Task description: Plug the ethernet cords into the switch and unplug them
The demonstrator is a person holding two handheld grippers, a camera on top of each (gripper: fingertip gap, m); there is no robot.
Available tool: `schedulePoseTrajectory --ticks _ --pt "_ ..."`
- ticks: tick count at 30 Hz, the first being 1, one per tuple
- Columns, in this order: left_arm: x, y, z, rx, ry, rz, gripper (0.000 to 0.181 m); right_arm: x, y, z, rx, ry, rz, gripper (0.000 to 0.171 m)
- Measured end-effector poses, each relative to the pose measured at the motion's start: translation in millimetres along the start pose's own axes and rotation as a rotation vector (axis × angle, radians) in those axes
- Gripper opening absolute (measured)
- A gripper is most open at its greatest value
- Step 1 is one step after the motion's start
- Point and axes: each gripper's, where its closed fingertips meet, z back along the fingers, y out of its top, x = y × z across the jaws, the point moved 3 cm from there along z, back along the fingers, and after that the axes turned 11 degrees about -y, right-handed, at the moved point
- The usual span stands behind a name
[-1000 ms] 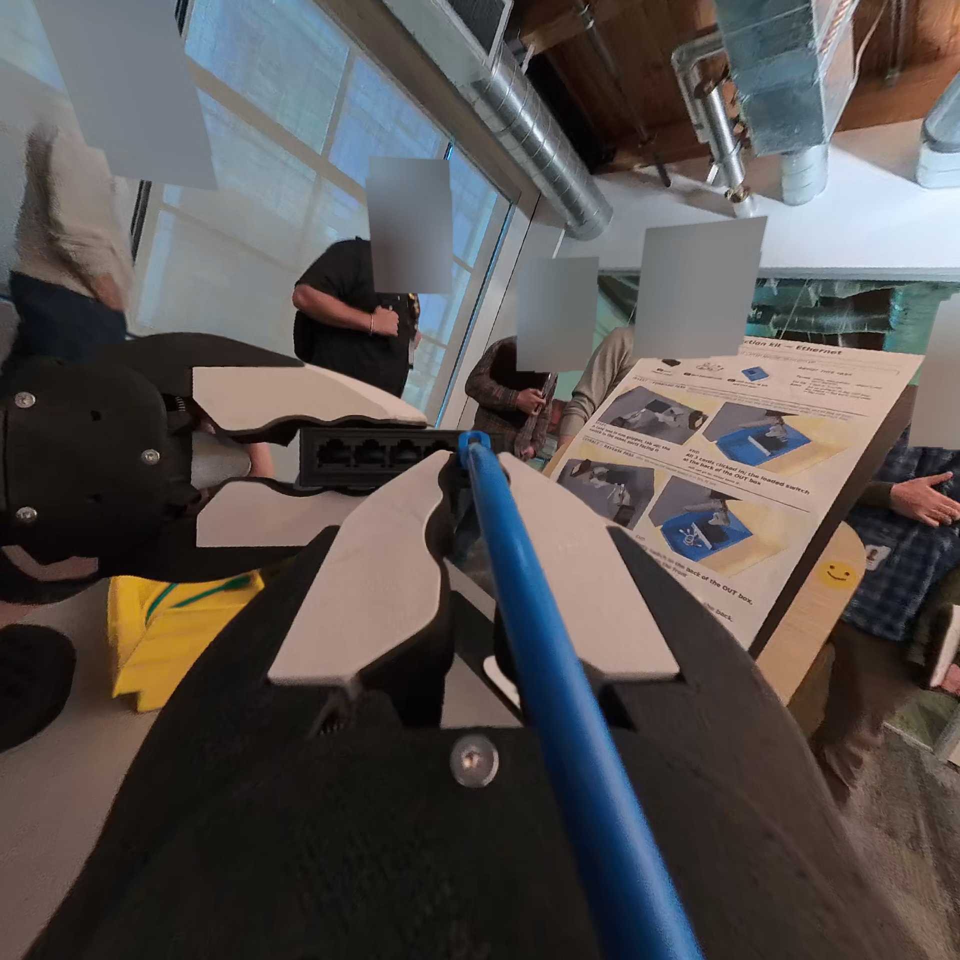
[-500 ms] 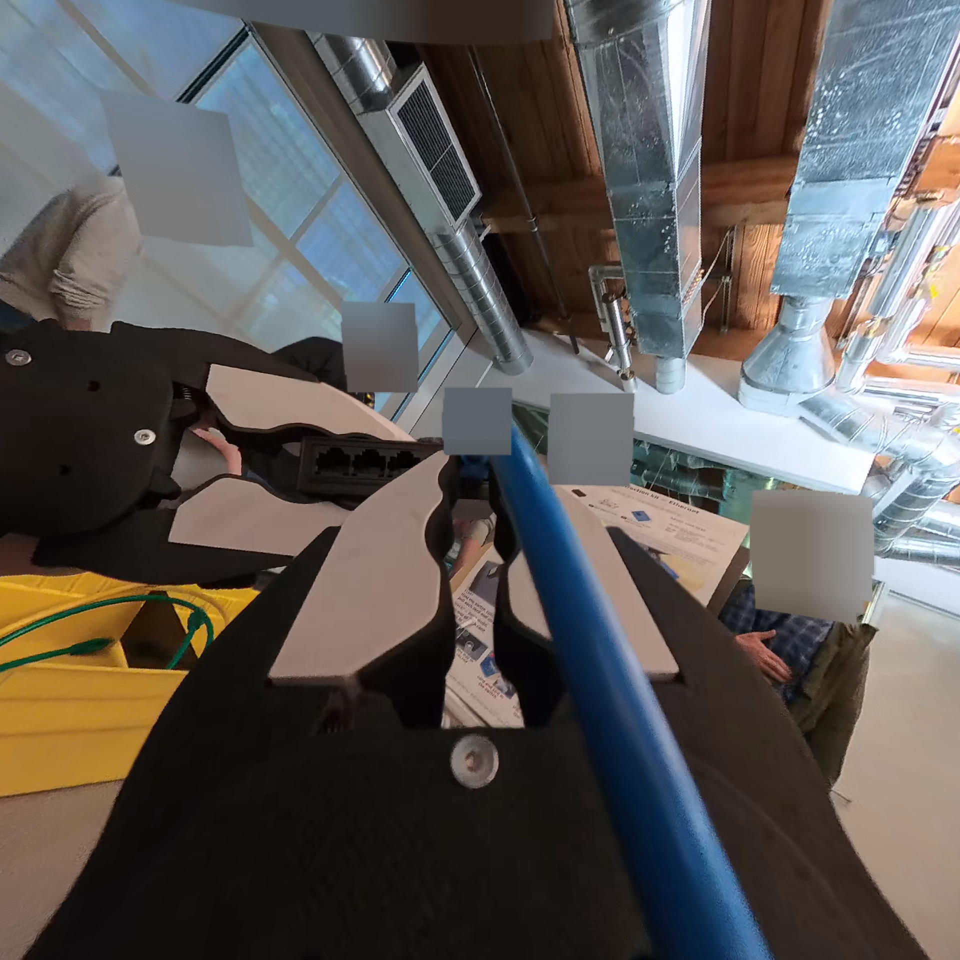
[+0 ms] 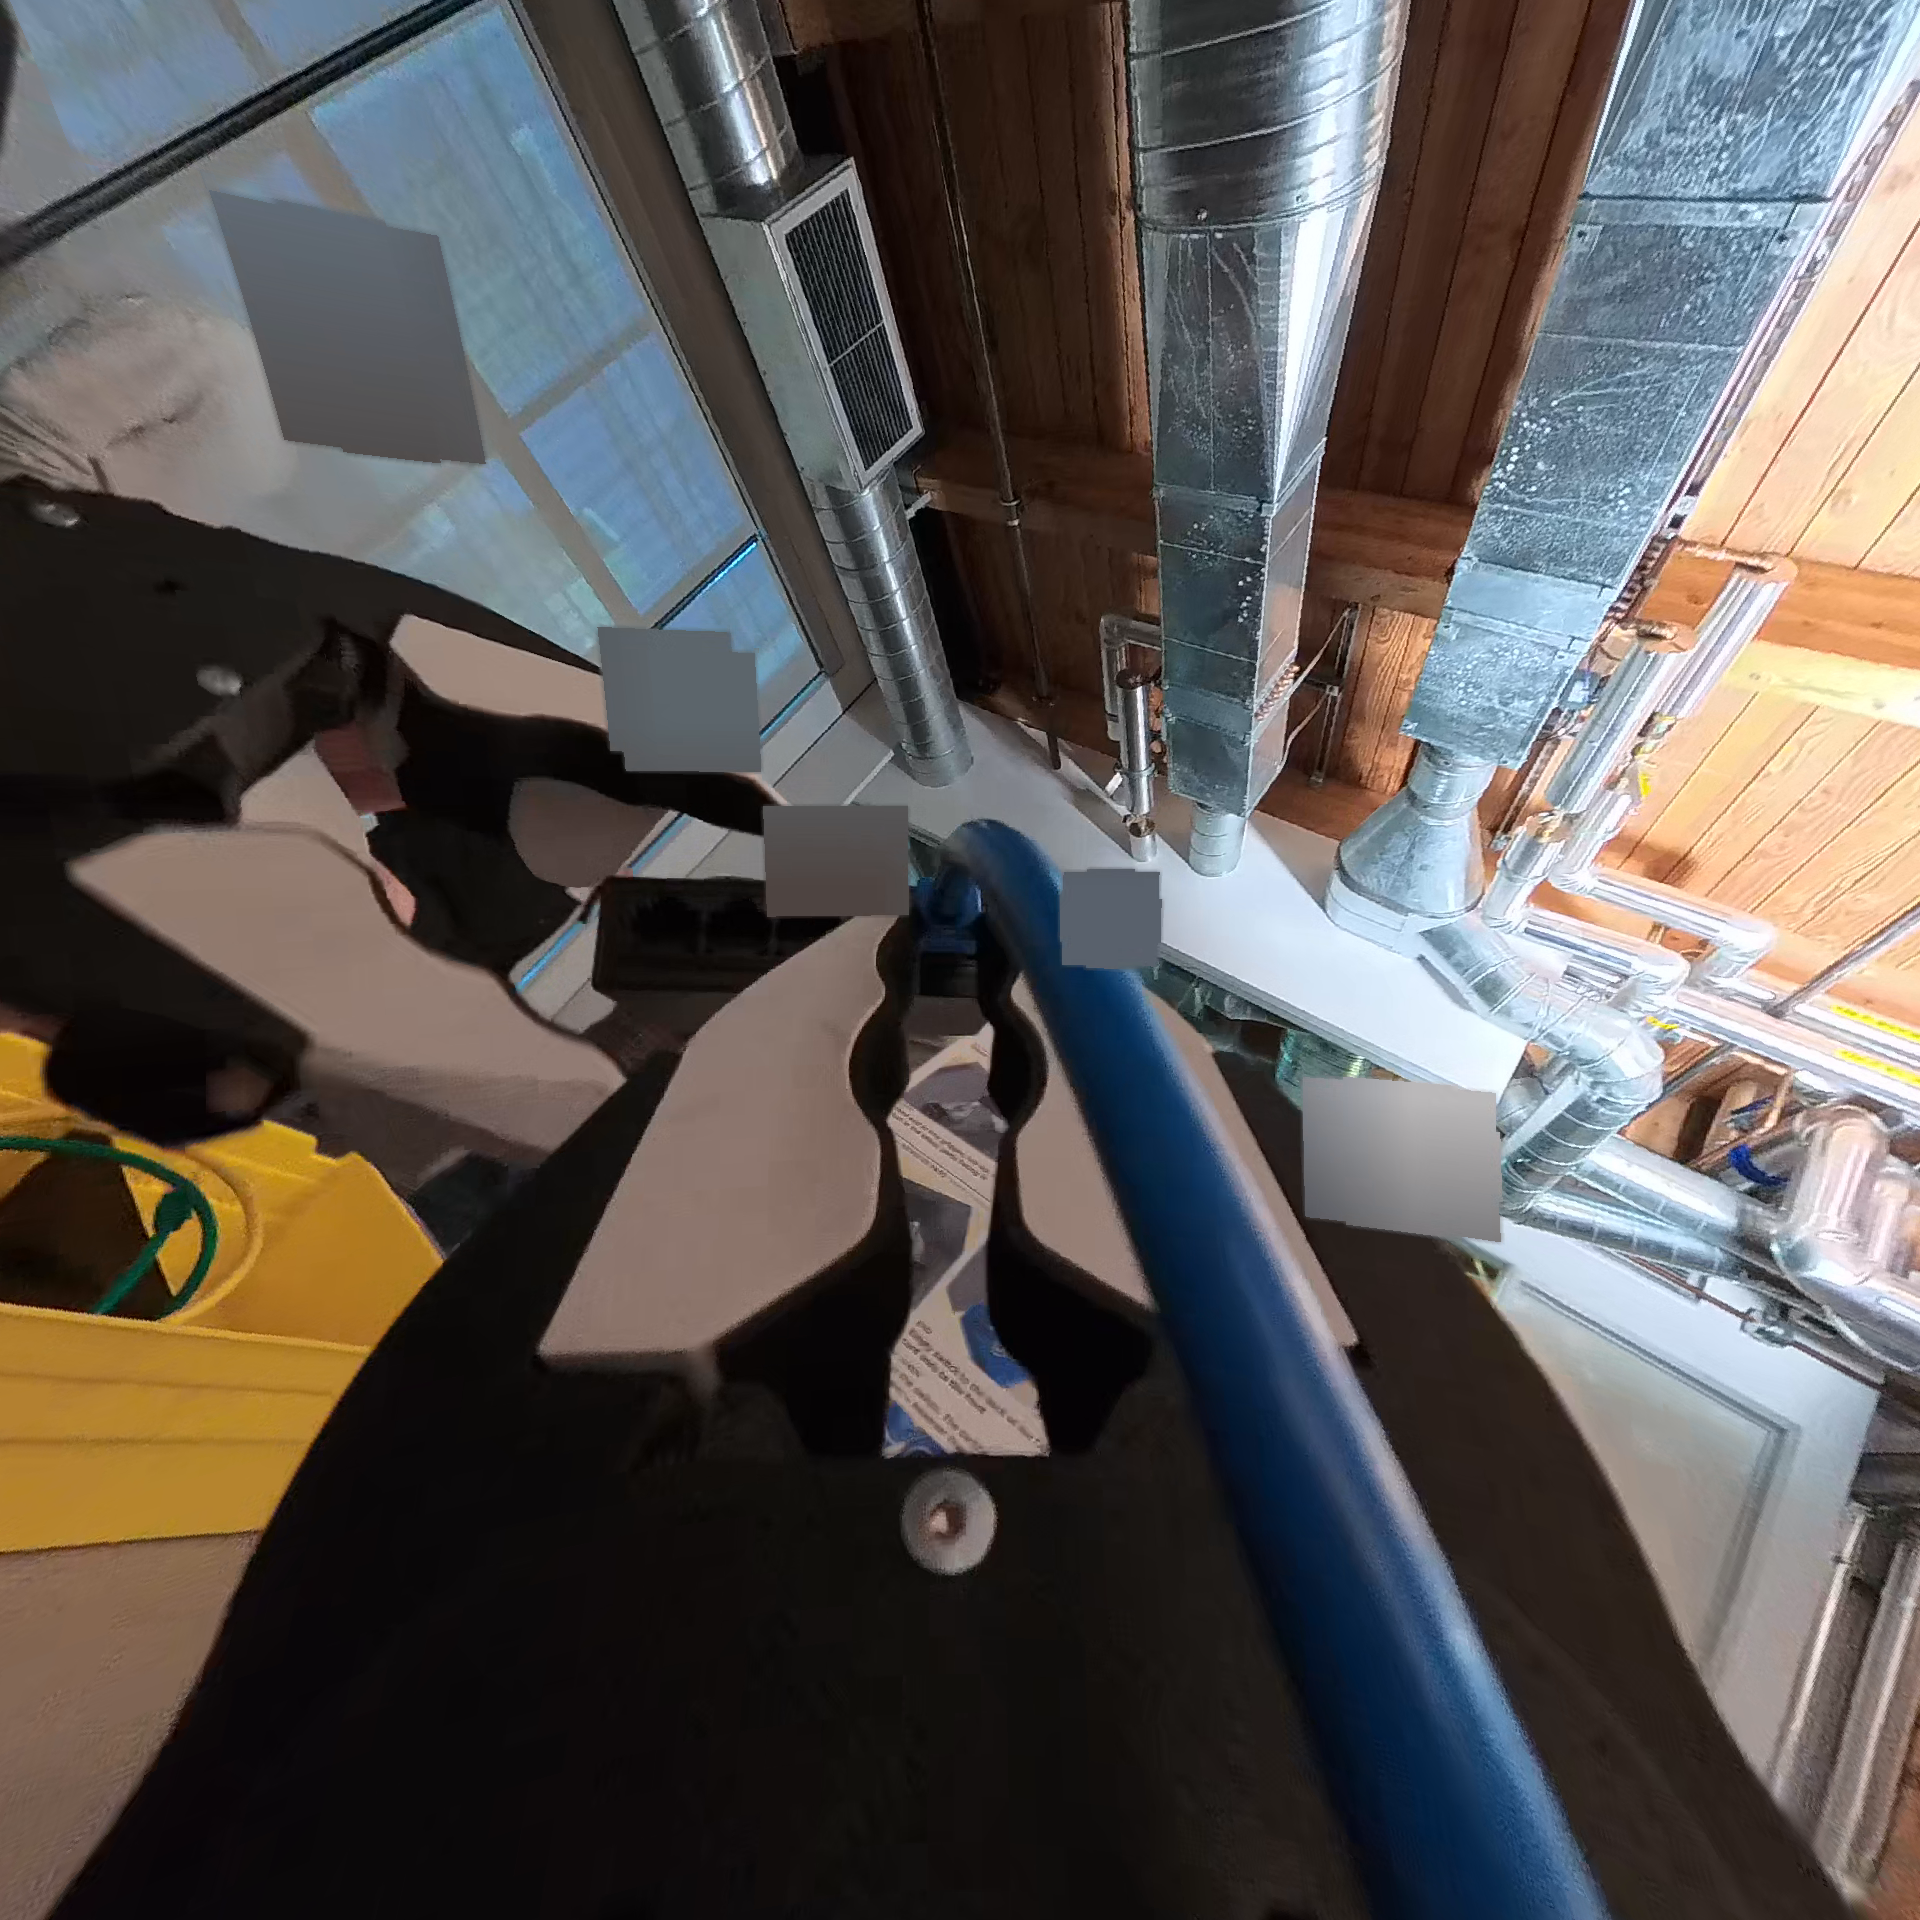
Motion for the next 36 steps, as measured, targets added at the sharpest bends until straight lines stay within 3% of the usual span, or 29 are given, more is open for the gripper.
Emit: schedulePoseTrajectory --ticks 6,9,10,12,21,36 --pt "-19 -16 1 0.213 -0.205 0.641 0.112 -6 0 1 0.008 0.008 0.087 0.012" --pt "-12 -22 -7 0.285 -0.382 0.949 0.109 -12 -1 1 0.011 0.016 0.125 0.011" --pt "-9 -23 -8 0.307 -0.414 0.975 0.097 -14 -1 1 0.009 0.017 0.128 0.011" --pt "-9 -24 -9 0.343 -0.383 0.972 0.073 -15 -4 1 0.007 0.016 0.116 0.011" --pt "-18 -30 -3 0.239 -0.241 0.775 0.072 -15 -24 -4 -0.102 0.099 -0.108 0.013" --pt "-10 -35 -7 0.19 -0.229 0.804 0.07 -9 -43 -3 -0.169 0.125 -0.239 0.013"
